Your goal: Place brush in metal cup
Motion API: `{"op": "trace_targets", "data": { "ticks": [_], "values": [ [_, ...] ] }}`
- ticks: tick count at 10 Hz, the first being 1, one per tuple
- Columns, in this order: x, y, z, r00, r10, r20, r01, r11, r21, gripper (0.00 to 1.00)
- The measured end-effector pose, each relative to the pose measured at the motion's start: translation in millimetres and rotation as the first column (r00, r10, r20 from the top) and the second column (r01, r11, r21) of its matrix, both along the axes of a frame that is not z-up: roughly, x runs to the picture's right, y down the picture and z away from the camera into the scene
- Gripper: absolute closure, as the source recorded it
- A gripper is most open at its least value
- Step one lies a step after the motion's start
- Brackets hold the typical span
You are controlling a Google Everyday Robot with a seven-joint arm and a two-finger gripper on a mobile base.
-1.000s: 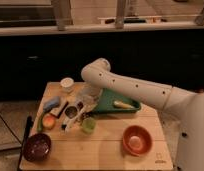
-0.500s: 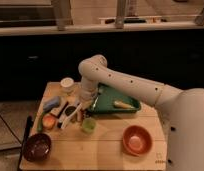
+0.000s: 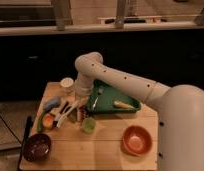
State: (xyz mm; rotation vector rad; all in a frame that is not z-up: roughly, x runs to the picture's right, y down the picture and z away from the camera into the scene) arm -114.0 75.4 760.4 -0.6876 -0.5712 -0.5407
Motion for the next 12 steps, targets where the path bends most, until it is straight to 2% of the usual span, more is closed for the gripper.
{"op": "trace_targets", "data": {
  "ticks": [6, 12],
  "values": [
    [7, -16, 21.1, 0.998, 0.065, 0.027, -0.064, 0.9974, -0.033, 0.97],
    [14, -23, 31.1, 0.994, 0.101, 0.043, -0.098, 0.9939, -0.050, 0.97]
  ]
}}
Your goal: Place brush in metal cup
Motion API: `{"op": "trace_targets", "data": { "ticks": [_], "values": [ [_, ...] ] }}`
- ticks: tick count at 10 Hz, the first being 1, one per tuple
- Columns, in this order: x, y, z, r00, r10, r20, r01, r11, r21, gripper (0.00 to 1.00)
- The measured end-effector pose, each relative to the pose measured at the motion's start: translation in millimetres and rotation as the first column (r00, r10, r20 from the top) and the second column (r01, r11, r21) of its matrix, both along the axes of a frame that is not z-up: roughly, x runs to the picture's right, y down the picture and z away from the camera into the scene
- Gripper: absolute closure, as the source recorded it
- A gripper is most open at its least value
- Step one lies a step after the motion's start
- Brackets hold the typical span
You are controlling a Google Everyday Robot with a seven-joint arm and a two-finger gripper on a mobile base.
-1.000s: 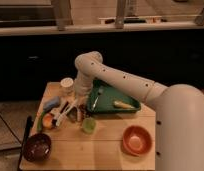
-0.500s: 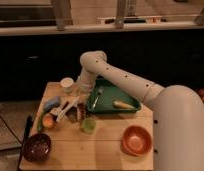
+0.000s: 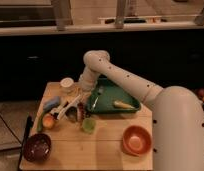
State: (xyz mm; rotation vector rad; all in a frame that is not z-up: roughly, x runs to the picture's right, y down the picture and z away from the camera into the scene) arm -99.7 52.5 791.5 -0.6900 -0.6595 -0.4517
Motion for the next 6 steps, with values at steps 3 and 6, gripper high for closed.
{"op": "trace_targets", "data": {
  "ticks": [3, 6],
  "values": [
    [7.8, -2.5, 6.1, 1.000, 0.014, 0.003, -0.014, 0.9997, -0.018, 0.80],
    [8.1, -2.5, 11.1, 0.999, 0.025, 0.020, -0.024, 0.9990, -0.039, 0.49]
  ]
}}
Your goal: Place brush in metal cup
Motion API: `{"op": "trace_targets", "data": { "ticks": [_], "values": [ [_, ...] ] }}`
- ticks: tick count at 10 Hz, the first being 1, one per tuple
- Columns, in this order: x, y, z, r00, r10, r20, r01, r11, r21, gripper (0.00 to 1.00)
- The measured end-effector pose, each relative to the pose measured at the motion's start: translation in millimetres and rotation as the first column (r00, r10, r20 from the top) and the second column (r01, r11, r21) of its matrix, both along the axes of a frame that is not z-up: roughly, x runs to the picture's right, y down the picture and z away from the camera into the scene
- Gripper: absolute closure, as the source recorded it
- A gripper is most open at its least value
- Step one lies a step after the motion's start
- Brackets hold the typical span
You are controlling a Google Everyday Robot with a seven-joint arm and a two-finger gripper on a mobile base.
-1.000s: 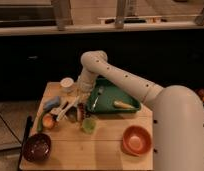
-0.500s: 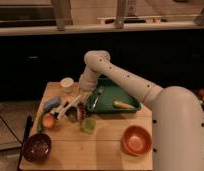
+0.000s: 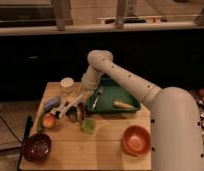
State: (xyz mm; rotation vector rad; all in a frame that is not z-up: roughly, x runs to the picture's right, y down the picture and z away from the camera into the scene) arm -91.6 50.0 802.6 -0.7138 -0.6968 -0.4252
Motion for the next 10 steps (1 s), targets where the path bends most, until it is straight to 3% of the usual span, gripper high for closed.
{"op": "trace_targets", "data": {
  "ticks": [1, 3, 10],
  "values": [
    [-1, 1, 0.3, 1.000, -0.003, 0.008, 0.003, 1.0000, -0.009, 0.37],
    [-6, 2, 0.9, 1.000, -0.005, 0.019, 0.005, 0.9999, -0.014, 0.22],
    [-12, 3, -0.5, 0.999, -0.017, 0.037, 0.018, 0.9995, -0.026, 0.20]
  ]
}}
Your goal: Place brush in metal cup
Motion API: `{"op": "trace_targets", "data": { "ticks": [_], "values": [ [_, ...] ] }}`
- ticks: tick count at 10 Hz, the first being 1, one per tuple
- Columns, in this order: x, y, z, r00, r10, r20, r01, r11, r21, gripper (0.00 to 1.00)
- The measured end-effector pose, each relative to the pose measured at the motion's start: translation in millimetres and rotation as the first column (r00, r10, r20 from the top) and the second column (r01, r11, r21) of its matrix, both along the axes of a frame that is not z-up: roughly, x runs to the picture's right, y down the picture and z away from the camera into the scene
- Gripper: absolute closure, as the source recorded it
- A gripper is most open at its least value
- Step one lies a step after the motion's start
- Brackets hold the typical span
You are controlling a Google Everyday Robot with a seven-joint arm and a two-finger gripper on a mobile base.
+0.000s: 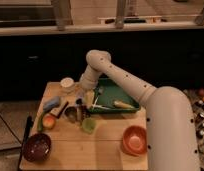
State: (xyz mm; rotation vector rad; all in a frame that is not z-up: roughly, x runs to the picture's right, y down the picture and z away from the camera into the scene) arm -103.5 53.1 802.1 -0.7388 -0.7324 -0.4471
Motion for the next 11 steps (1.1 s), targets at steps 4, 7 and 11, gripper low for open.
{"op": "trace_targets", "data": {
  "ticks": [4, 7, 11],
  "values": [
    [1, 0, 0.9, 1.000, -0.016, -0.002, 0.016, 0.9999, -0.003, 0.20],
    [-3, 2, -0.3, 0.999, -0.048, 0.009, 0.048, 0.9988, 0.005, 0.20],
    [-9, 4, -1.6, 0.997, -0.073, 0.024, 0.073, 0.9973, 0.009, 0.20]
  ]
}}
